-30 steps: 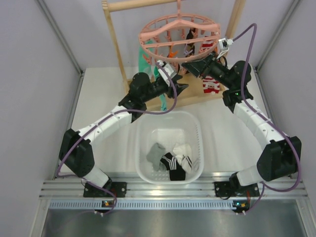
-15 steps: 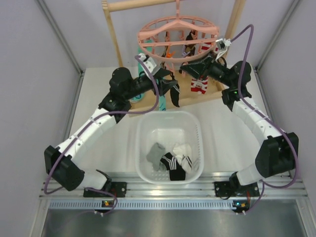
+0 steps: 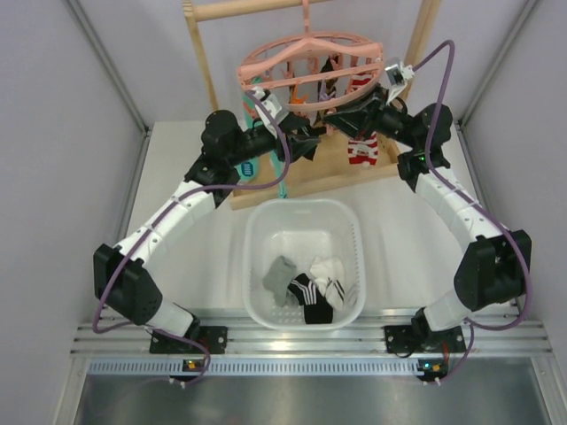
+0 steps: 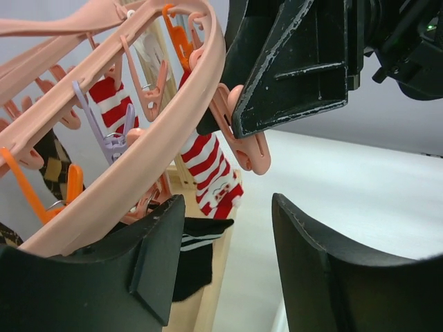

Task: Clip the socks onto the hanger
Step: Open the clamp at the hanger.

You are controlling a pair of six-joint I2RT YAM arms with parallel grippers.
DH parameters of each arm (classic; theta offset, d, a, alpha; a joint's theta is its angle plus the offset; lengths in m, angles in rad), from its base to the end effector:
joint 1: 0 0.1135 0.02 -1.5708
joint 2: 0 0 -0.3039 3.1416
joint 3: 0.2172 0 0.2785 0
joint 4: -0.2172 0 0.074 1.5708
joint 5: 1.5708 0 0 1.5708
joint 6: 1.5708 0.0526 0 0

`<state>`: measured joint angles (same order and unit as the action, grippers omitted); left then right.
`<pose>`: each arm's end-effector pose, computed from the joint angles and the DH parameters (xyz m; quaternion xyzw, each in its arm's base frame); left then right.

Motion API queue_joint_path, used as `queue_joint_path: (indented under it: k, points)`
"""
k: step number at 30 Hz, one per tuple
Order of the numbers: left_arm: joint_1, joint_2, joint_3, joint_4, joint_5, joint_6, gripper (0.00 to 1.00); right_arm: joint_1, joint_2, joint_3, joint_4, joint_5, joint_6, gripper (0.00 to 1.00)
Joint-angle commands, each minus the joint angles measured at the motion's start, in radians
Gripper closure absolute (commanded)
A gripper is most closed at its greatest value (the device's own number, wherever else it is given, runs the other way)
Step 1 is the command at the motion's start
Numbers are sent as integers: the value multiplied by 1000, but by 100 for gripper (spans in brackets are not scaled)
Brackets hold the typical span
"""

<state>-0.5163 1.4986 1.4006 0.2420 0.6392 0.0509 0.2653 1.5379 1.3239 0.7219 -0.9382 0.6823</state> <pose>0.3233 -0.2196 0.4664 0.4019 0.5300 -0.3656 0.6511 0.3559 0.1407 0.4692 -0.2877 0.5229 0.5547 0.5797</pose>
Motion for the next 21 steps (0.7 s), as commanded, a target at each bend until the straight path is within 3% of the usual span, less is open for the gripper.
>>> queue_joint_path:
  k: [1,13,21]
  points:
    - [1,-24,-26,155,-2,-28,41,3,-33,6,65,38,-7,100]
    - [-91,31,-66,298,-105,-26,40,20,-58,-15,50,91,-4,100]
    - [-151,83,-15,290,-283,1,40,23,-79,-34,60,95,2,100]
